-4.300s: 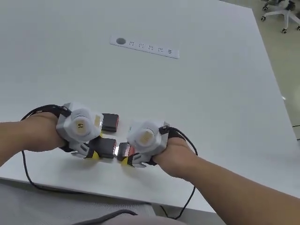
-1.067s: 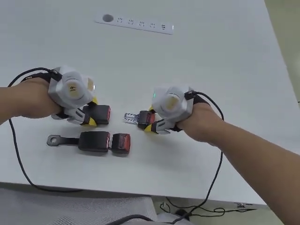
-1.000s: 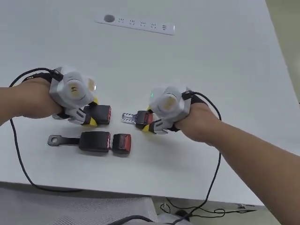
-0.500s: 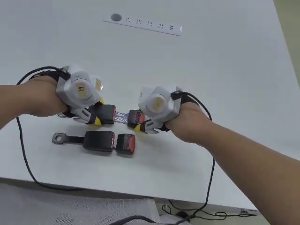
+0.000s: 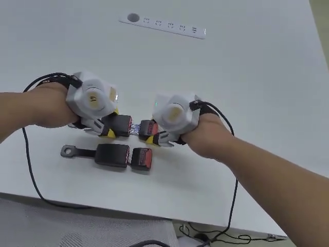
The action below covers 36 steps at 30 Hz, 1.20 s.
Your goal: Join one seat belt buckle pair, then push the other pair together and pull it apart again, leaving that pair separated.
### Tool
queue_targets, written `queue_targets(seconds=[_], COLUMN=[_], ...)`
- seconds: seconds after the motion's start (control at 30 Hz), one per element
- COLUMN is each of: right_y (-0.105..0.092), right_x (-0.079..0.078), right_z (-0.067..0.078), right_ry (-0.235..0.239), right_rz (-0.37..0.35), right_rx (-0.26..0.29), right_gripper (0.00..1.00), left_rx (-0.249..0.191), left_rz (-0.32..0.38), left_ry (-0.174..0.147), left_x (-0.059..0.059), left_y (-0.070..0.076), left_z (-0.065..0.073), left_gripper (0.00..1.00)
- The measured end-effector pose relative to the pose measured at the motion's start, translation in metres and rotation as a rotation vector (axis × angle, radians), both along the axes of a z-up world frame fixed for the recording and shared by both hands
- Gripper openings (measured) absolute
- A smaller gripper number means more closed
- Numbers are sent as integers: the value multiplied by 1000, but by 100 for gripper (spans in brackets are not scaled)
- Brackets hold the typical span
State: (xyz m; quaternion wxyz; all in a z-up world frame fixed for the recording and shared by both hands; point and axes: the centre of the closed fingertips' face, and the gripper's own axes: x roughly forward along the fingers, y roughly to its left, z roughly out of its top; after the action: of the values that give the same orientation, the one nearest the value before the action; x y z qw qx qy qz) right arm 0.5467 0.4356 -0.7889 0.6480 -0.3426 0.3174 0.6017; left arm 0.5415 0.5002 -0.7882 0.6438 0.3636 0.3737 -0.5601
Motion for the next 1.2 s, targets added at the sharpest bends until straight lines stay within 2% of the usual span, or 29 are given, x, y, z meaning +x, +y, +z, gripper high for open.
queue_targets(seconds=[0.13, 0.27, 0.4, 0.47, 0.53, 0.57, 1.2], right_y=[2, 4, 6, 13, 19, 22, 18], right_x=[0, -1, 0, -2, -1, -1, 0], right_z=[1, 4, 4, 6, 3, 2, 2], right_ry=[1, -1, 0, 8, -11, -5, -8], right_rz=[0, 2, 1, 3, 14, 9, 12], right_rx=[-3, -4, -5, 11, -8, -4, -1], right_gripper=[30, 30, 29, 29, 29, 29, 30], left_rx=[1, -25, -28, -23, -21, -22, -40], left_rz=[-7, -2, -3, -10, -12, -11, 10], left_ry=[8, 16, 21, 21, 19, 18, 24], left_x=[0, 0, 1, 1, 1, 1, 2], left_y=[0, 1, 1, 1, 0, 1, 3], left_z=[0, 0, 0, 0, 0, 0, -2], left_gripper=[34, 33, 33, 33, 33, 33, 34])
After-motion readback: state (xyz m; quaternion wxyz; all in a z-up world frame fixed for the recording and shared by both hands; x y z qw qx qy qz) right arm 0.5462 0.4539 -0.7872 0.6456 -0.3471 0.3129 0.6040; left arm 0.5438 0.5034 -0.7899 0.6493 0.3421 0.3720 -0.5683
